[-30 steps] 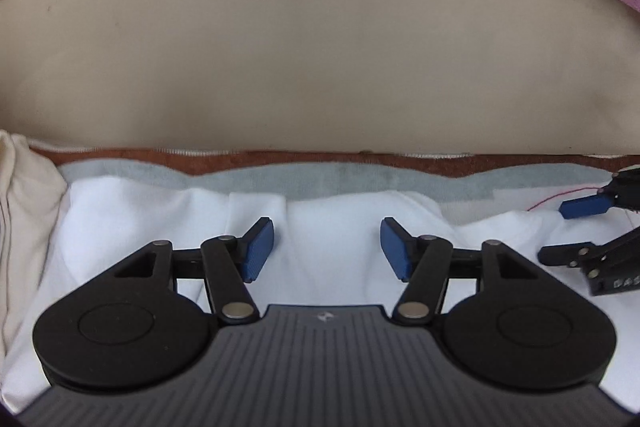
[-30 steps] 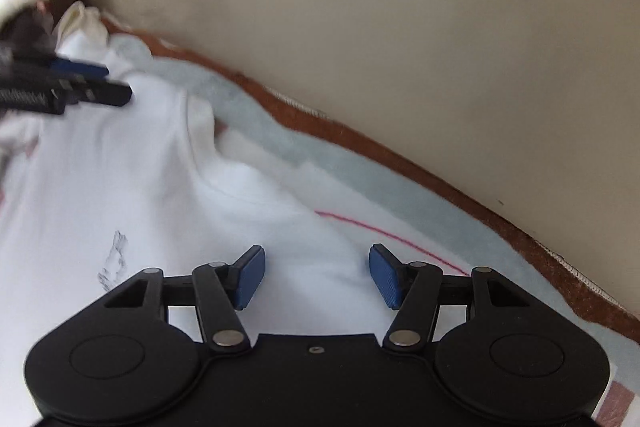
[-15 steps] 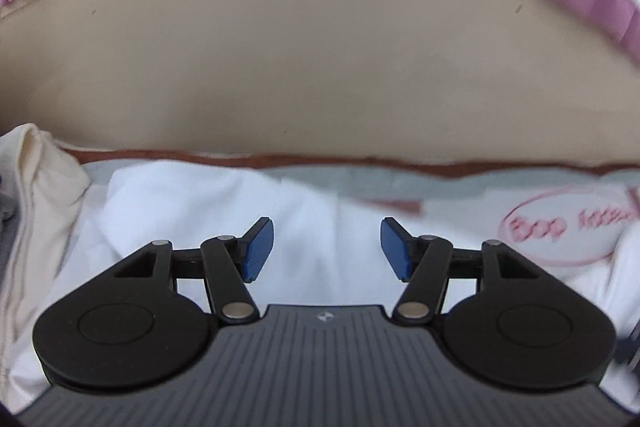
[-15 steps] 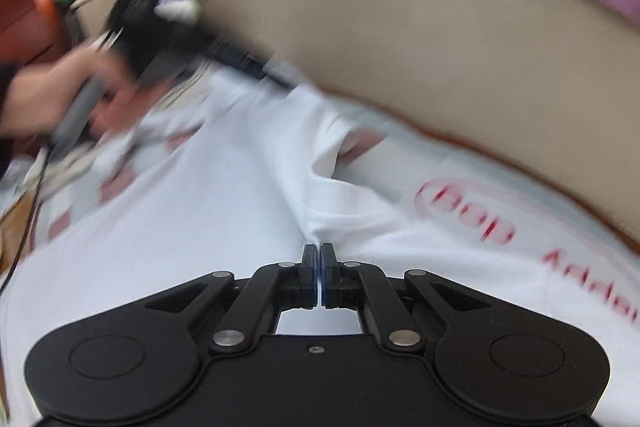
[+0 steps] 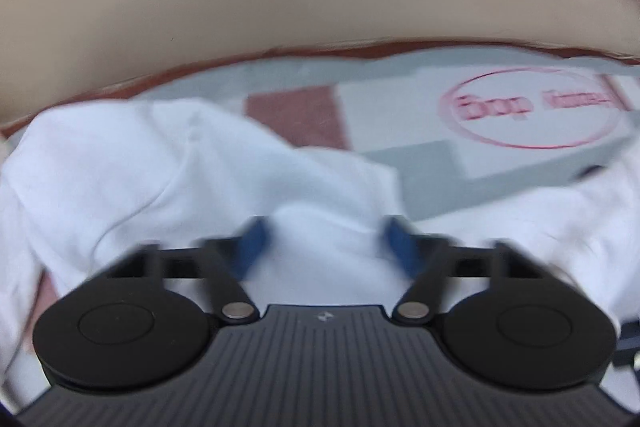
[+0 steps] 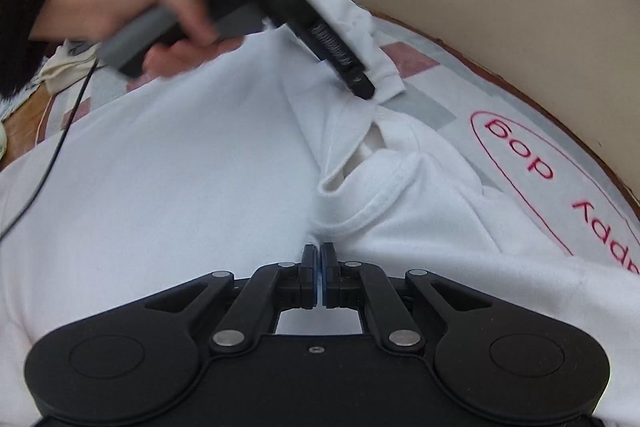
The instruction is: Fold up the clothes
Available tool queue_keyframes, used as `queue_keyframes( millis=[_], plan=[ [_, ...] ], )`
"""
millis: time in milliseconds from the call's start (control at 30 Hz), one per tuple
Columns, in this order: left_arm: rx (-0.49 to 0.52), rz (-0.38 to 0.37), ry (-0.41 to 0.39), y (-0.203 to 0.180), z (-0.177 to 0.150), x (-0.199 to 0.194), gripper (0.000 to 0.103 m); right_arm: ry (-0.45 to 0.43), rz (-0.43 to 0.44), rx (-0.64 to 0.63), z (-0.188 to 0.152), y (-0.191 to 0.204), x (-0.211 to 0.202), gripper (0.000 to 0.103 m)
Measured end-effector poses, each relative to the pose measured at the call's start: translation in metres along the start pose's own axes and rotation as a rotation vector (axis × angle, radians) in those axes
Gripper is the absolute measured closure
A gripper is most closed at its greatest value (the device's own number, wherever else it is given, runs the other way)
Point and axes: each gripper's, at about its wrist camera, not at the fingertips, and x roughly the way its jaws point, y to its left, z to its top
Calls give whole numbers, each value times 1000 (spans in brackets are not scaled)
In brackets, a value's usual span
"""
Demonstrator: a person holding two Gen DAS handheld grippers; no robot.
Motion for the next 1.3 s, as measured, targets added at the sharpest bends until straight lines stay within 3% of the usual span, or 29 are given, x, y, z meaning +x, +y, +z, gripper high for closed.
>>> queue_keyframes(
  millis=[100, 200, 300, 367, 400, 600, 733, 867, 967, 1067, 1133, 1267, 1300],
  plan=[
    [-71, 6, -46, 4, -12, -21, 95, -93, 45, 128, 7, -7, -24, 94],
    [-167, 17, -108, 12, -29, -40, 95, -234, 59, 261, 14, -17, -48, 74],
    [-263, -2, -153, 12, -56, -56, 95, -226, -19, 261, 25, -14, -37, 70],
    [-304, -5, -108, 12, -75, -57, 95, -220, -72, 261, 32, -12, -29, 62],
    [-312, -7, -75, 12, -81, -57, 95, -217, -98, 261, 36, -11, -25, 53],
    [-328, 47, 36, 25, -86, -67, 92, -120, -219, 194, 20, 14, 5, 49],
    [-335, 36, -29, 33, -77, -96, 92, -70, -310, 170, 2, 25, 20, 51],
    [-244, 46, -100, 22, -60, -112, 92, -90, -257, 292, 6, 13, 17, 50],
    [-197, 57, -121, 11, -48, -112, 92, -73, -262, 251, 4, 15, 21, 50],
    [-211, 26, -115, 7, -45, -106, 92, -92, -275, 219, -1, 20, 21, 56],
    [-220, 27, -109, 5, -44, -101, 92, -122, -302, 217, -2, 19, 21, 92],
    [-240, 43, -101, 5, -41, -92, 91, -224, -359, 246, -1, 14, 10, 97],
    [-240, 49, -101, 5, -38, -91, 87, -246, -368, 265, 0, 12, 5, 101]
  ],
)
